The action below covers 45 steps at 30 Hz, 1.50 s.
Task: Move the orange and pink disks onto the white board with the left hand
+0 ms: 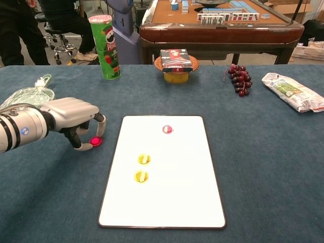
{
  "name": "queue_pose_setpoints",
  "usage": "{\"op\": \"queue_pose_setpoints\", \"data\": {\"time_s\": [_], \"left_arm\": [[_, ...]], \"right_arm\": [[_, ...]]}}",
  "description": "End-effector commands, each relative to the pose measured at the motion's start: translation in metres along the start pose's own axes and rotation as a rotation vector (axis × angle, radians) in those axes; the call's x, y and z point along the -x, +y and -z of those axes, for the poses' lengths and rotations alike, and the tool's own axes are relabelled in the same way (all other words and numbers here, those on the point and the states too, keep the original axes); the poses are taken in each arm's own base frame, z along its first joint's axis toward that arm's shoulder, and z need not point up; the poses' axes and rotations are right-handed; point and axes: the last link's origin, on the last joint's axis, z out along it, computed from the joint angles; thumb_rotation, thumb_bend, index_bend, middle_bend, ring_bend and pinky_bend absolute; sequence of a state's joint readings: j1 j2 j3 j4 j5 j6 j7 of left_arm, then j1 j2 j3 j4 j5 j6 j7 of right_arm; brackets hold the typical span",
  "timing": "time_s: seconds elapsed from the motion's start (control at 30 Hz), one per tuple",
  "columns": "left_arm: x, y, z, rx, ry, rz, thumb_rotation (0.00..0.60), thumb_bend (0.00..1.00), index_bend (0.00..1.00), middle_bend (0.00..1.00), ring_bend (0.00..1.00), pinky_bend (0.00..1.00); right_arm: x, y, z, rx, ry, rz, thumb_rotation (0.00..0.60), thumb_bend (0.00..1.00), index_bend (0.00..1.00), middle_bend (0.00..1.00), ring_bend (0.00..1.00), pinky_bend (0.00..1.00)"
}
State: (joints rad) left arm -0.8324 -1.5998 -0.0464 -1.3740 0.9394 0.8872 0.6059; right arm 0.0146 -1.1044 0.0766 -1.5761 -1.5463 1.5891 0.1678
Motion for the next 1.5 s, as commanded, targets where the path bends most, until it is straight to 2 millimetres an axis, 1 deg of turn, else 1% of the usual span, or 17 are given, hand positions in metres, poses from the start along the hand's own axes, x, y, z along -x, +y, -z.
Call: {"op": "queue_pose_setpoints", "data": {"time_s": [0.03,0.2,0.37,0.53,0.63,0.77,0.9,1.1,1.3,1.5], "left_arm": [[-0.003,0.001,0.000,0.001,0.006,0.005,0.600,0.34,0.58,1.00,1.00,1.00],[-0.019,0.008,-0.002,0.015,0.044,0.004,0.600,0.34,0.58,1.00,1.00,1.00],[-0.039,0.023,-0.005,0.046,0.083,0.017,0.600,0.34,0.58,1.00,1.00,1.00],[-0.057,0.047,-0.007,0.102,0.104,0.027,0.600,0.34,0.58,1.00,1.00,1.00],[-0.065,0.064,-0.009,0.140,0.105,0.037,0.600,0.34,0.58,1.00,1.00,1.00],[-0.072,0.088,-0.012,0.193,0.114,0.009,0.600,0.34,0.58,1.00,1.00,1.00],[-0.077,0.109,-0.016,0.233,0.118,-0.001,0.600,0.34,0.58,1.00,1.00,1.00],[-0.077,0.133,-0.022,0.274,0.116,-0.035,0.600,0.34,0.58,1.00,1.00,1.00],[-0.072,0.142,-0.030,0.278,0.108,-0.060,0.600,0.34,0.58,1.00,1.00,1.00],[-0.073,0.139,-0.037,0.253,0.121,-0.069,0.600,0.34,0.58,1.00,1.00,1.00]], "right_arm": [[0.000,0.000,0.000,0.000,0.002,-0.001,0.600,0.39,0.57,0.49,0.54,0.56],[-0.001,0.000,0.000,0.000,0.001,-0.001,0.600,0.39,0.57,0.49,0.54,0.56],[-0.001,0.000,0.000,0.000,0.003,0.000,0.600,0.39,0.57,0.49,0.54,0.56],[-0.002,0.001,0.000,0.001,0.007,-0.003,0.600,0.39,0.57,0.49,0.54,0.56],[-0.003,0.001,0.001,0.001,0.009,-0.006,0.600,0.39,0.57,0.49,0.54,0.56],[-0.005,0.002,0.002,0.003,0.016,-0.011,0.600,0.39,0.57,0.49,0.54,0.56],[-0.008,0.004,0.002,0.007,0.026,-0.019,0.600,0.40,0.57,0.48,0.54,0.56],[-0.012,0.008,0.003,0.014,0.038,-0.031,0.600,0.39,0.57,0.49,0.54,0.56],[-0.015,0.010,0.005,0.017,0.044,-0.038,0.600,0.39,0.57,0.49,0.54,0.56],[-0.014,0.009,0.004,0.014,0.040,-0.038,0.600,0.39,0.57,0.49,0.54,0.56]]}}
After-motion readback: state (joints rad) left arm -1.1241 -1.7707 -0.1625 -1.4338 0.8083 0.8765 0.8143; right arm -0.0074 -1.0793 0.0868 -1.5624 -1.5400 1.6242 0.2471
